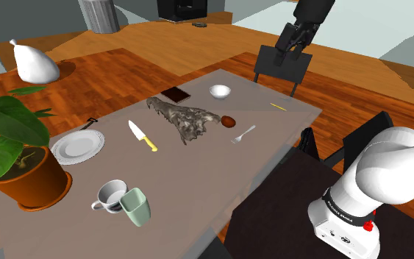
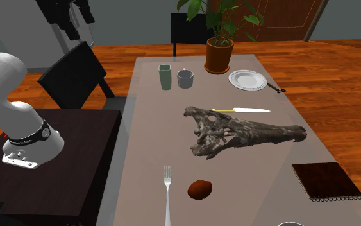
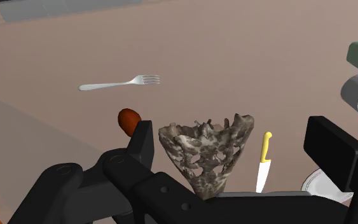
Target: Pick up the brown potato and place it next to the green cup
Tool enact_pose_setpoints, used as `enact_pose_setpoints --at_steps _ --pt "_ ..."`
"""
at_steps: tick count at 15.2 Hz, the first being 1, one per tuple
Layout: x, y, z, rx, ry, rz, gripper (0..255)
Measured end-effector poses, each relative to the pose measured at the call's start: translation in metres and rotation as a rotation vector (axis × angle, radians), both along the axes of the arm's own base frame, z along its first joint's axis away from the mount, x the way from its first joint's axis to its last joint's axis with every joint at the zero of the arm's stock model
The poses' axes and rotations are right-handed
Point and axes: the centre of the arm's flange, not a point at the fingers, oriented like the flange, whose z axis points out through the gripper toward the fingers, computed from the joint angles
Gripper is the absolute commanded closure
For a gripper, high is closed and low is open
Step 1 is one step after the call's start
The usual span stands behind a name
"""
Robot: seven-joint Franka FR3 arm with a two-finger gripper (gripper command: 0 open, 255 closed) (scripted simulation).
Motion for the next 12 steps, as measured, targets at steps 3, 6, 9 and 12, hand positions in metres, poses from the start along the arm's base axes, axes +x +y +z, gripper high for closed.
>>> enact_pose_setpoints --at_steps 3,6,9,12 --pt "0.006 -0.007 -0.013 0.003 -0.002 0.006 0" --pt "0.022 -0.021 -0.044 0.01 -0.009 0.019 0" --pt "0.041 -0.039 -0.073 0.017 -0.017 0.033 0" --pt "0.055 -0.058 -0.105 0.024 -0.027 0.047 0"
